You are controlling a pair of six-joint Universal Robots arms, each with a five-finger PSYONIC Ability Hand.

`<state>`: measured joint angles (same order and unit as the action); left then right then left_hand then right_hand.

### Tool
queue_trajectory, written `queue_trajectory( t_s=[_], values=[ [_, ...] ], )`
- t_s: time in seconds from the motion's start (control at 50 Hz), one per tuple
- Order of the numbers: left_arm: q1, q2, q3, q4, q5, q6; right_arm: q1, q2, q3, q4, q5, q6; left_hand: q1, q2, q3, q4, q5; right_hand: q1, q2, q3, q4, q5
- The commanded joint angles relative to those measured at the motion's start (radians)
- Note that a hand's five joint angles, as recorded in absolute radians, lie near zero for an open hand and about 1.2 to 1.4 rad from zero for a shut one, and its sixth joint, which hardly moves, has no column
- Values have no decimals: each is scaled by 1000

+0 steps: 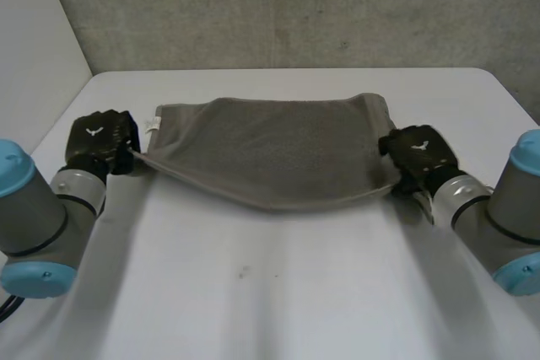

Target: Fold the laundry

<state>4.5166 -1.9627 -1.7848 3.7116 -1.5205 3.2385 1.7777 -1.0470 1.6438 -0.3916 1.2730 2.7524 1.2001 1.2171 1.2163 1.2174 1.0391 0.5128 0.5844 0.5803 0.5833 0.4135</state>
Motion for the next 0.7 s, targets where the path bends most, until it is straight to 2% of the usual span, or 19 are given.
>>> queue_trajectory(
  t_s=[0.02,0.12,0.24,0.28,0.3,0.32,0.34,0.36,0.4,0.5,0.54,0.56,0.58,0.6,0.62,0.64,0.66,0.68,0.7],
  values=[
    [22,47,-16,-4,0,-2,-49,-21,-12,59,158,369,196,179,180,179,183,27,-44,-40,-43,-48],
    [21,57,-24,-4,0,-3,-69,-16,-7,115,163,467,196,179,180,179,183,24,-47,-43,-46,-51],
    [10,58,-27,-6,0,-2,-72,-5,-4,157,161,464,196,179,180,179,183,107,35,39,36,31],
    [9,58,-27,-6,0,-2,-72,10,-4,157,157,463,196,179,180,179,183,290,219,223,220,215],
    [9,58,-27,-7,0,-2,-72,10,-4,157,157,463,196,179,180,179,183,291,220,224,221,216],
    [9,58,-28,-10,-1,0,-72,15,-2,158,155,463,196,179,180,179,183,472,400,404,401,396],
    [9,58,-28,-10,-1,0,-72,15,-2,158,155,463,196,179,180,179,183,473,402,406,403,398],
    [9,58,-28,-15,-1,1,-72,15,2,160,154,461,196,179,180,179,183,802,730,734,731,727],
    [10,59,-33,-30,-1,1,-73,13,7,161,152,454,196,179,180,179,183,883,812,816,813,808],
    [7,88,-41,-124,-1,6,-75,-34,13,197,143,334,196,179,180,179,183,883,812,816,813,808],
    [7,111,-42,-177,-1,12,-75,-121,30,217,135,206,196,179,180,179,183,883,812,816,813,808],
    [7,139,-45,-235,-1,24,-75,-122,30,217,135,205,196,179,180,179,183,883,812,816,813,808],
    [9,166,-45,-298,-1,44,-78,-169,36,224,134,132,196,179,180,179,183,883,812,816,813,808],
    [9,166,-45,-299,-1,44,-89,-215,42,230,131,60,196,179,180,179,183,883,812,816,813,808],
    [10,197,-44,-365,-3,73,-89,-216,42,231,131,59,196,179,180,179,183,883,812,816,813,808],
    [12,229,-41,-419,-4,98,-101,-263,45,241,132,-14,196,179,180,179,183,883,812,816,813,808],
    [12,229,-41,-420,-4,98,-110,-316,42,263,134,-81,196,179,180,179,183,883,812,816,813,808],
    [16,273,-36,-471,-7,122,-110,-317,42,263,134,-82,196,179,180,179,183,883,812,816,813,808],
    [19,319,-27,-511,-7,139,-118,-385,33,292,137,-135,196,179,180,179,183,883,812,816,813,808]
  ],
)
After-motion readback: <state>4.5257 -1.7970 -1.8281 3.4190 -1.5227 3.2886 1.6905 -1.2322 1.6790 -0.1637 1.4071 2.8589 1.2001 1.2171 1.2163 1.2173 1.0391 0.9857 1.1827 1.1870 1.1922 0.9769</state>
